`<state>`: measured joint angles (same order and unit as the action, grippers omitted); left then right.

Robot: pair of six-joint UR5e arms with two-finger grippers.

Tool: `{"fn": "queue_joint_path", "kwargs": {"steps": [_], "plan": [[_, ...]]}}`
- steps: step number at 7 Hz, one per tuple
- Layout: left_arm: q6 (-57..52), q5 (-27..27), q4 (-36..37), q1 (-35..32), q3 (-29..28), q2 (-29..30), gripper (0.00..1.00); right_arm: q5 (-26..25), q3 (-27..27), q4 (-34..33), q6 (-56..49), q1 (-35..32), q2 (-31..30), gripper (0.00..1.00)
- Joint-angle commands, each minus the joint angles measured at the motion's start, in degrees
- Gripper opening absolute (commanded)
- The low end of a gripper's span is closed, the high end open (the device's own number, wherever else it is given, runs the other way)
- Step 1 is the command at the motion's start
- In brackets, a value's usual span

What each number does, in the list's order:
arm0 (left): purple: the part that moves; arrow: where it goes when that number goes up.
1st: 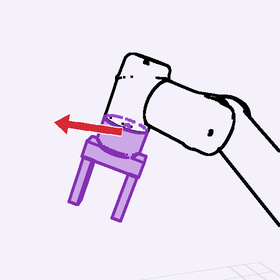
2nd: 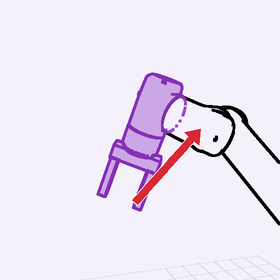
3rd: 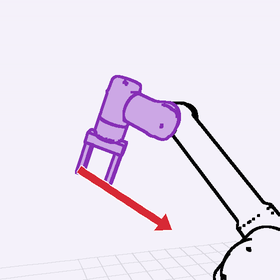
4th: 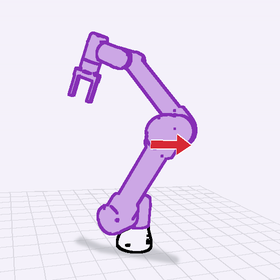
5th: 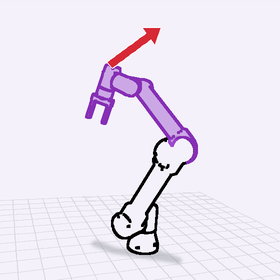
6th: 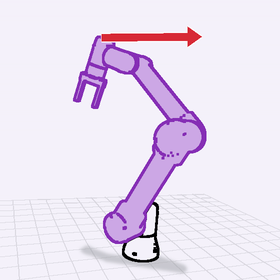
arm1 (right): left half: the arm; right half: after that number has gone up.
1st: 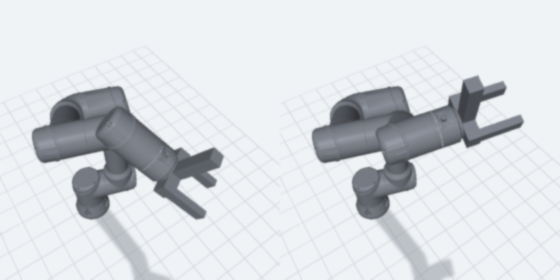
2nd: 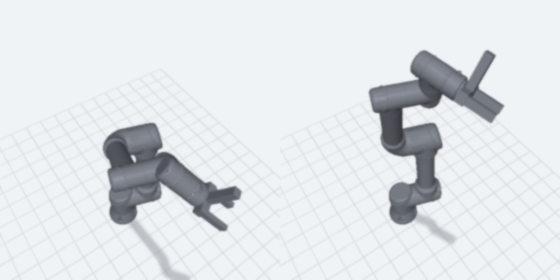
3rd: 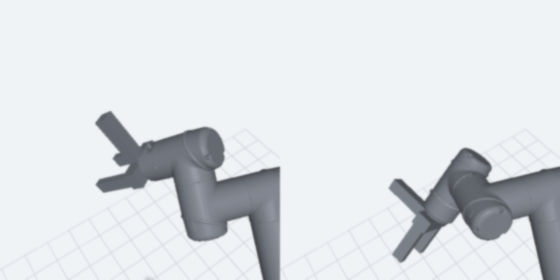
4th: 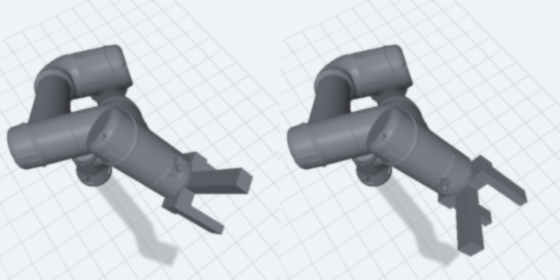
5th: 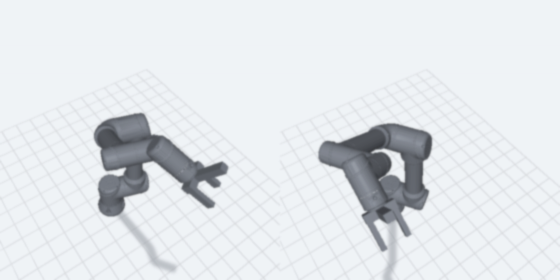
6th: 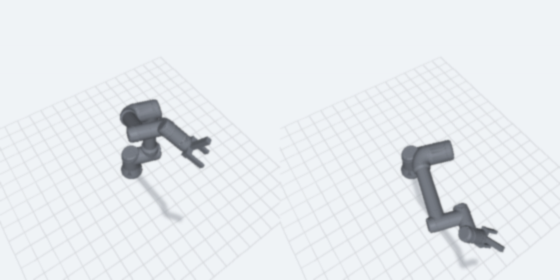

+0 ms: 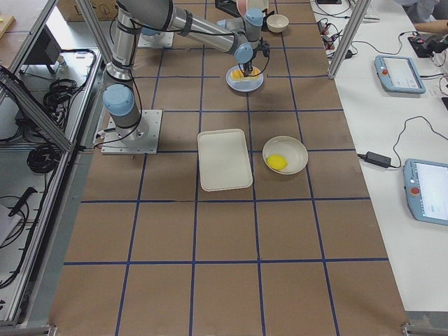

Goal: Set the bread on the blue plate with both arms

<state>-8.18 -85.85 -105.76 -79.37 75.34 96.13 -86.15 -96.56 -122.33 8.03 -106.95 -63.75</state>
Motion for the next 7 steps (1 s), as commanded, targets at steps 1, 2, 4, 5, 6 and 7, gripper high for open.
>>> {"fn": "queue_joint_path", "kwargs": {"steps": [1,2,4,5,6,7], "plan": [[1.3,-0.1,4.3,-0.2,3.8,-2.3,1.0,-0.2,0.1,0.1,0.0,0.0,0.0,1.0],[2.9,0.2,4.2,-0.2,4.1,-2.6,1.0,0.0,0.2,0.2,-0.1,0.1,0.1,1.0],[-1.8,0.5,4.4,0.1,3.2,-2.1,1.0,-0.3,0.5,0.2,-0.6,1.1,-0.5,1.0],[-2.4,0.6,4.4,0.5,3.1,-2.2,1.0,-0.2,1.8,-0.2,-1.7,2.3,-1.5,1.0],[-2.4,0.6,4.4,0.4,3.1,-2.4,1.0,-0.4,4.5,1.1,-1.7,4.6,-3.8,1.0],[-1.5,0.6,4.4,0.2,3.1,-1.7,1.0,-0.3,7.9,6.3,-1.8,7.7,-5.4,1.0]]}}
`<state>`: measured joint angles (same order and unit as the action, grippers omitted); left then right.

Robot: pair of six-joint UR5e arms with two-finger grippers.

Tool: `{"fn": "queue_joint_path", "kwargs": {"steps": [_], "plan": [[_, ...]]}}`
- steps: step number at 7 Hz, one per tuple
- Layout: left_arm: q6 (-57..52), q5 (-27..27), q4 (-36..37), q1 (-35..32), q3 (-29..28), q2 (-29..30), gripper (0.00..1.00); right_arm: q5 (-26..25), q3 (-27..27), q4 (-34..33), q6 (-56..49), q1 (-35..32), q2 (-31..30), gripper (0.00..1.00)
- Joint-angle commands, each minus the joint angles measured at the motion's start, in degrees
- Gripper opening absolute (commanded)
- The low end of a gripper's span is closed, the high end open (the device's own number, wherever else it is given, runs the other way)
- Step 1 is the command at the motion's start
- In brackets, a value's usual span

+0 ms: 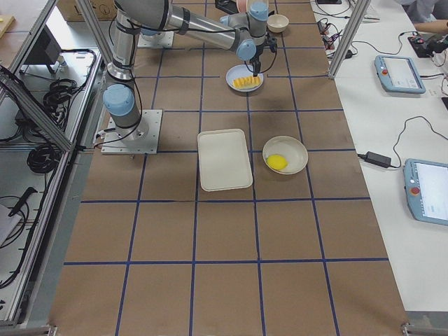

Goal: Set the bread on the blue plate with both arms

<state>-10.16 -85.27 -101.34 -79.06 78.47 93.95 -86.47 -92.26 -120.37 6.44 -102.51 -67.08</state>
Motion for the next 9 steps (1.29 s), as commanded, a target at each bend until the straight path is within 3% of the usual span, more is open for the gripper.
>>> {"fn": "queue_joint_path", "kwargs": {"steps": [1,2,3,4,5,7,8,9], "plan": [[0.6,0.1,0.0,-0.3,0.7,-0.3,1.0,-0.1,5.0,4.0,-3.0,5.5,-3.1,1.0],[0.5,0.2,-0.1,-0.3,0.9,-0.3,1.0,-0.5,5.8,2.3,-10.9,8.6,-3.3,1.0],[0.5,-0.4,0.0,-0.3,0.9,-0.3,1.0,-0.5,5.6,5.7,-11.4,11.8,-5.6,1.0],[1.5,0.4,-0.1,-0.6,1.1,0.0,1.0,-0.5,5.8,14.1,-11.5,14.8,-9.1,1.0],[2.7,0.5,0.0,-1.2,1.2,1.1,1.0,-0.5,5.2,18.0,-11.8,17.7,-12.0,1.0],[2.6,-0.9,0.8,-2.9,1.4,1.2,1.0,-0.6,4.3,18.5,-11.7,18.4,-17.3,1.0],[2.5,-4.2,0.6,-2.9,1.9,-0.2,1.0,-0.7,1.9,16.5,-12.5,18.6,-19.4,1.0],[3.1,-4.9,0.5,-3.0,2.0,-0.6,1.0,-1.0,-0.5,20.7,-11.7,18.1,-22.4,1.0]]}}
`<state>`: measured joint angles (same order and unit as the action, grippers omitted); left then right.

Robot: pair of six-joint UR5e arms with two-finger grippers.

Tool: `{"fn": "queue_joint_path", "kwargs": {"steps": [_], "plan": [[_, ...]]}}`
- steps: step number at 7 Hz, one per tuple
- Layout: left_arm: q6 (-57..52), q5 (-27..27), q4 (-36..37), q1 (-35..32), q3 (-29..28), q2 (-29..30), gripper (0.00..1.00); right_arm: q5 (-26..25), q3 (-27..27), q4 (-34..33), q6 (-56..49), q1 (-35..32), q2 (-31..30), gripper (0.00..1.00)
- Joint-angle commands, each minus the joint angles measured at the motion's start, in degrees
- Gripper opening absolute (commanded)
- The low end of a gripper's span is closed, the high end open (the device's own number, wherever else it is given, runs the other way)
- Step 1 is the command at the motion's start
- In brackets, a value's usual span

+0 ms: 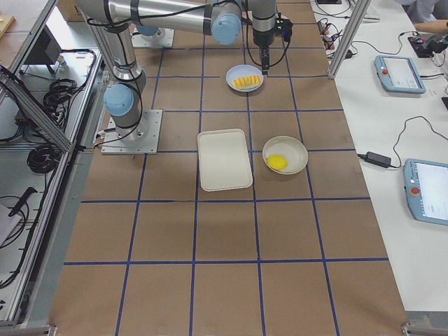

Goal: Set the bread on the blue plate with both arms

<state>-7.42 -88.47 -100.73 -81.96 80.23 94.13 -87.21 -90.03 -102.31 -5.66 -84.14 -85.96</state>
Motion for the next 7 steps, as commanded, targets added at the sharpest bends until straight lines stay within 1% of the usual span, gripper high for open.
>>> {"fn": "queue_joint_path", "kwargs": {"steps": [1,2,3,4,5,7], "plan": [[0.7,-0.6,0.1,-0.1,0.0,0.0,1.0,0.5,-4.9,5.5,1.0,-0.8,-5.8,1.0],[0.7,1.6,0.1,-0.1,0.5,0.2,1.0,0.2,-6.1,5.7,2.4,-2.5,-6.1,1.0],[0.7,1.7,0.2,-0.1,0.4,0.4,1.0,-0.6,-5.7,7.9,3.0,-4.3,-6.2,1.0],[0.6,1.6,0.2,0.0,0.5,0.5,1.0,-2.8,-5.4,9.7,3.3,-4.4,-6.2,1.0],[0.6,1.7,0.2,0.0,0.5,0.5,1.0,-4.4,-5.3,9.8,3.3,-4.3,-6.2,1.0],[0.6,1.7,0.2,0.0,0.5,0.5,1.0,-4.3,-4.5,10.8,3.2,-4.3,-6.5,1.0]]}}
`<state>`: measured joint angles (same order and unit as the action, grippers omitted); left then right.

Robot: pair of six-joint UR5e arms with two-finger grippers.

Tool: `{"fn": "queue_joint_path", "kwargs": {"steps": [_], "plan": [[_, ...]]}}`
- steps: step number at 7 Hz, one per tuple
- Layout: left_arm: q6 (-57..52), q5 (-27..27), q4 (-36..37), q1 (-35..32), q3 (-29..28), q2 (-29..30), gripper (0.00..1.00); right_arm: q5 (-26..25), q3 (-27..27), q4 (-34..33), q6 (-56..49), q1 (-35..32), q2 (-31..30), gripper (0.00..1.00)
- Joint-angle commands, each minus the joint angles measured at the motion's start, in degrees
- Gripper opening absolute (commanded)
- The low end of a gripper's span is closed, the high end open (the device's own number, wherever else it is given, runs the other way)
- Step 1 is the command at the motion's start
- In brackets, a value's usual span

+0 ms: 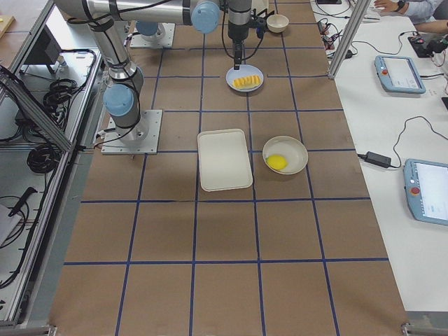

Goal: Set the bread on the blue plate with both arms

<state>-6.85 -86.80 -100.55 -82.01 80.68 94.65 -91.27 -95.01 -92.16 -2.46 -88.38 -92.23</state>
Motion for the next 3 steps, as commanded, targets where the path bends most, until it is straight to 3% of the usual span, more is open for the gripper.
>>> {"fn": "queue_joint_path", "kwargs": {"steps": [1,3], "plan": [[0.0,0.1,0.0,0.1,0.0,0.0,1.0,0.3,0.7,0.8,0.0,0.0,-0.5,1.0],[0.0,0.1,0.0,0.1,0.0,0.0,1.0,0.4,0.6,0.7,-0.1,0.0,-0.5,1.0]]}}
